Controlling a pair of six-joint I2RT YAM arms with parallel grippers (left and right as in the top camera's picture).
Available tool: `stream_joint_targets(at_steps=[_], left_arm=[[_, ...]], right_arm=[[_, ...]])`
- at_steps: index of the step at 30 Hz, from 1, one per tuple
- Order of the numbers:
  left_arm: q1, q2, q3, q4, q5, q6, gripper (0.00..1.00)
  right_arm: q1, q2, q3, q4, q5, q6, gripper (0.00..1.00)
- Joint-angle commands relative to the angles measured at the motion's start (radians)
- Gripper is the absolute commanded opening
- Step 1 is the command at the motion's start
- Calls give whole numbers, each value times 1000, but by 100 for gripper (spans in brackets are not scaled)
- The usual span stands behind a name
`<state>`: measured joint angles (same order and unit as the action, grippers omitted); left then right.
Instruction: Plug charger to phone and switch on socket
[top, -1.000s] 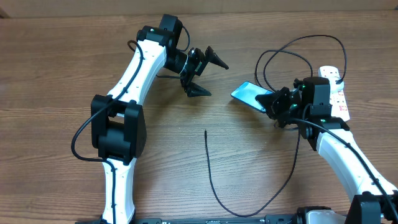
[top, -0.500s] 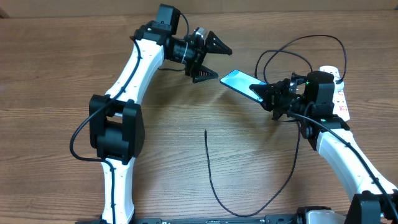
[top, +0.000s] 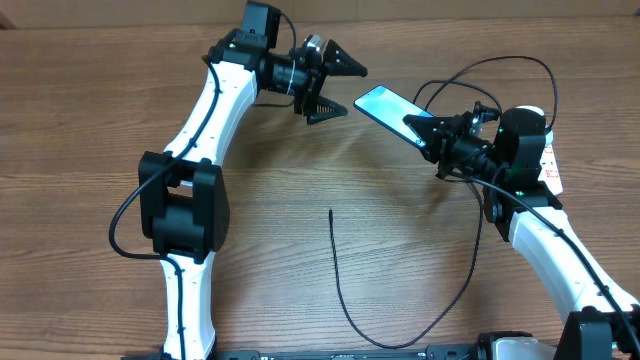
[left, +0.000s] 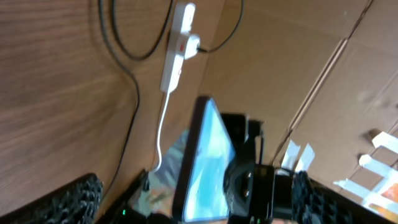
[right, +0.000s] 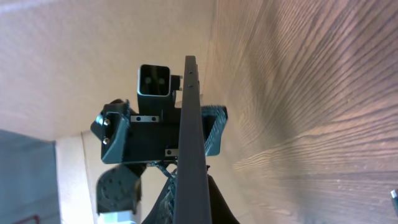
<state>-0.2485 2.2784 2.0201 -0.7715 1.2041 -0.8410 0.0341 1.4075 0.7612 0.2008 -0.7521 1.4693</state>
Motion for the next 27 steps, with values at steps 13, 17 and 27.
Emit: stream_joint_targets(at_steps=[13, 17, 27], left_arm=[[-69, -3, 19, 299, -206, -352, 99], [-78, -3, 19, 362, -192, -386, 100], [-94, -3, 19, 442, -167, -500, 100]], right_arm=[[84, -5, 24, 164, 184, 244, 4], [89, -4, 24, 175, 215, 245, 4], [91, -4, 24, 309, 282, 207, 4]])
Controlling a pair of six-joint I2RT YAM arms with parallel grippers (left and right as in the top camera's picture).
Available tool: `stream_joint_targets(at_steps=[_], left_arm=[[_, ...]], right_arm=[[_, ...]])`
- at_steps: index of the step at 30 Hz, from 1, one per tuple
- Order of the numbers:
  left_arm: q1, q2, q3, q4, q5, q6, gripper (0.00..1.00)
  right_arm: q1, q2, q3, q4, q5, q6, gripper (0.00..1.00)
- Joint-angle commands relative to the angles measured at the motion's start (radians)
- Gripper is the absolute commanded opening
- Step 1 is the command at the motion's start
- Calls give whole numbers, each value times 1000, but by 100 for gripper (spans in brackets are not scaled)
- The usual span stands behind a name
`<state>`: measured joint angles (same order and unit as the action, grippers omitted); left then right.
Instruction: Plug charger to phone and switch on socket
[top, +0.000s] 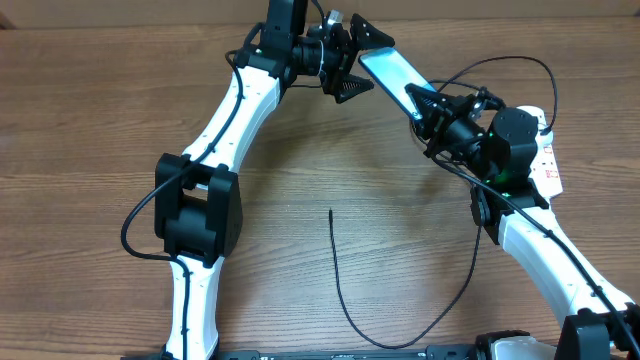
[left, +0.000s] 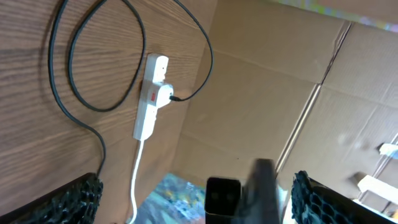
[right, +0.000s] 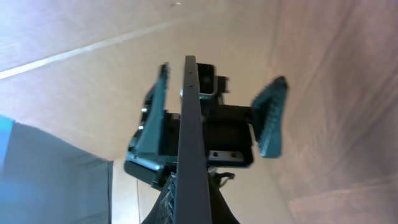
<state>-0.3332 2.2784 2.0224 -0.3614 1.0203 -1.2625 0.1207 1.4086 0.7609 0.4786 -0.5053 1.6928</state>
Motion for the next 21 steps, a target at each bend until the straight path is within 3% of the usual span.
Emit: stream_joint_targets(at_steps=[1, 7, 21], left_arm=[[-10, -3, 17, 54, 22, -92, 100], [-12, -3, 17, 182, 54, -173, 100], [-41, -3, 17, 196, 53, -165, 100]], right_arm=[[5, -5, 24, 34, 35, -17, 4], [5, -5, 24, 29, 42, -13, 4], [5, -5, 24, 24, 61, -2, 4]])
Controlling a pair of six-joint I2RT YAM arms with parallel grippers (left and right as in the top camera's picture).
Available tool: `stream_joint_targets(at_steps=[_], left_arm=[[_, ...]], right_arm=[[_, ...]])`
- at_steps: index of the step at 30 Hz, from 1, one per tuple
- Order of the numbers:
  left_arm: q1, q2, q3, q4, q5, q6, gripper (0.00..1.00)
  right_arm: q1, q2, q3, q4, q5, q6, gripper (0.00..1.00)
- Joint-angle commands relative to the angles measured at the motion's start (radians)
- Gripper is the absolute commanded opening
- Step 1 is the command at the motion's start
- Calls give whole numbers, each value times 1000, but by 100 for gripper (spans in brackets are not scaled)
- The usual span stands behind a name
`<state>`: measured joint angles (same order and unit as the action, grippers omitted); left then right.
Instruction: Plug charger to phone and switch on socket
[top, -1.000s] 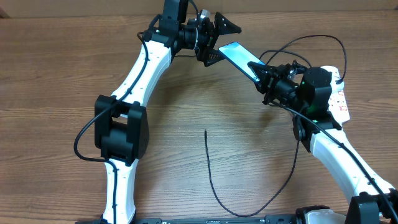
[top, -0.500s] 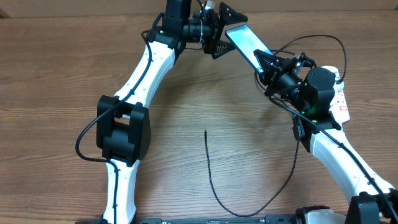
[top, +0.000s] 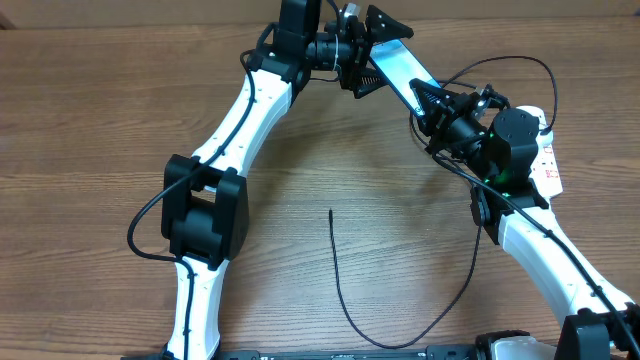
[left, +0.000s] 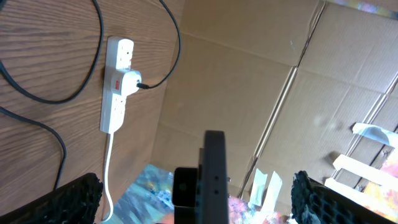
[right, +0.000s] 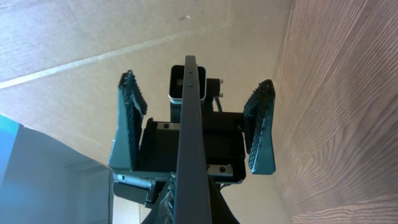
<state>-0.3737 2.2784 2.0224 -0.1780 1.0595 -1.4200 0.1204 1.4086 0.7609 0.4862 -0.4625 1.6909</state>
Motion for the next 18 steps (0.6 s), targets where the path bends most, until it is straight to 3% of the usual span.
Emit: stream_joint_targets(at_steps=[1, 3, 6, 9, 18], left_arm=[[-1, -3, 17, 28, 14, 2, 100], [-1, -3, 17, 51, 14, 8, 99], [-1, -3, 17, 53, 14, 7, 83], [-1, -3, 17, 53, 13, 7, 77], [-3, -3, 17, 52, 10, 6, 75]], right_arm=[[5, -5, 24, 13, 20, 0, 4], [5, -5, 24, 4, 24, 0, 4], [5, -5, 24, -15, 27, 0, 4], [5, -5, 24, -21, 29, 0, 4], [5, -5, 24, -15, 28, 11, 4]])
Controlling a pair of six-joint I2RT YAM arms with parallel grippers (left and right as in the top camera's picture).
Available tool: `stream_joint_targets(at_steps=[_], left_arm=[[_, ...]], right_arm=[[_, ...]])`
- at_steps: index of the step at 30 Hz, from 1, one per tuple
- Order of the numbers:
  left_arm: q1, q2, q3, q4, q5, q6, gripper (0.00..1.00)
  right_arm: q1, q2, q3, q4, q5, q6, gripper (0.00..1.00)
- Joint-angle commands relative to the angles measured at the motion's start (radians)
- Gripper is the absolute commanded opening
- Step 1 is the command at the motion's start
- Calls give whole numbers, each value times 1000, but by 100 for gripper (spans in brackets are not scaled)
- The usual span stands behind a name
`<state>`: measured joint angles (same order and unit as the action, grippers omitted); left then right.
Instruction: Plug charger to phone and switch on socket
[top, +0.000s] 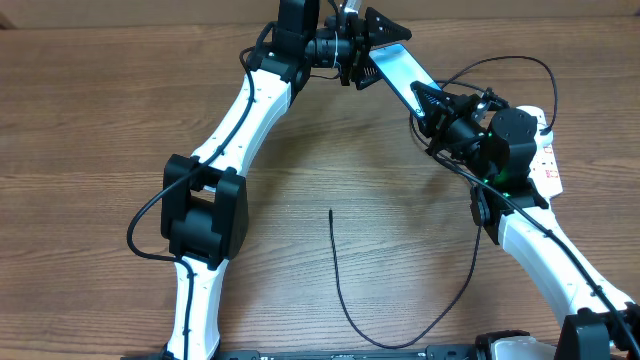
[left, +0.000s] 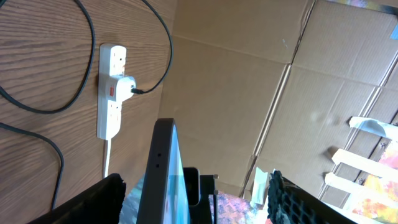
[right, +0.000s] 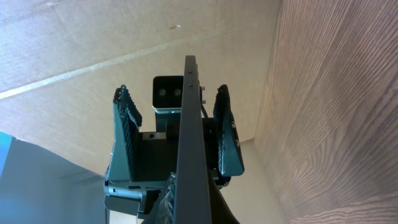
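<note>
My right gripper (top: 430, 105) is shut on the lower end of the phone (top: 400, 70) and holds it edge-up and tilted above the table's far side. The phone's upper end (right: 186, 124) sits between the fingers (right: 127, 127) of my left gripper (top: 385, 52), which is open with a gap on both sides. In the left wrist view the phone (left: 160, 177) shows its blue screen edge. The black charger cable lies on the table, its loose end (top: 331, 213) near the middle. The white power strip (left: 112, 93) has a plug in it.
The cable loops along the front of the wooden table (top: 90, 120) and back up on the right, past my right arm toward the power strip (top: 548, 160). Cardboard walls (left: 249, 81) stand behind the table's far edge.
The left gripper's fingers stand closer together around the phone's upper end than before. The phone and both arms have barely shifted. The right gripper still grips the phone.
The right gripper held the phone over the table with the open left gripper to its left. Then both were nearer the far edge, the left gripper by the phone's top. Then the phone's end lay between wide-open fingers, which now stand narrower.
</note>
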<state>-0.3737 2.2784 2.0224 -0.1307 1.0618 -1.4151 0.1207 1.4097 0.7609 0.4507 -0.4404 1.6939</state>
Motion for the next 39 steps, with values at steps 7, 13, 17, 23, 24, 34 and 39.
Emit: stream_joint_targets(at_steps=[7, 13, 17, 23, 24, 34, 39], left_arm=[[-6, -3, 17, 5, -6, 2, 62], [-6, -3, 17, 5, -18, 6, 46], [-7, -3, 17, 5, -22, 17, 34], [-8, -3, 17, 4, -26, 48, 21], [-8, -3, 17, 4, -26, 48, 17], [-20, -3, 17, 0, -58, 59, 15], [-33, -3, 17, 0, -102, 73, 13]], right_arm=[[5, -6, 24, 57, 6, 33, 4], [5, -6, 24, 57, 4, 35, 4], [5, -6, 24, 56, -2, 35, 4], [5, -6, 24, 56, -2, 35, 4], [5, -6, 24, 56, -2, 35, 4], [5, -6, 24, 56, -8, 35, 4], [5, -6, 24, 56, -9, 35, 4]])
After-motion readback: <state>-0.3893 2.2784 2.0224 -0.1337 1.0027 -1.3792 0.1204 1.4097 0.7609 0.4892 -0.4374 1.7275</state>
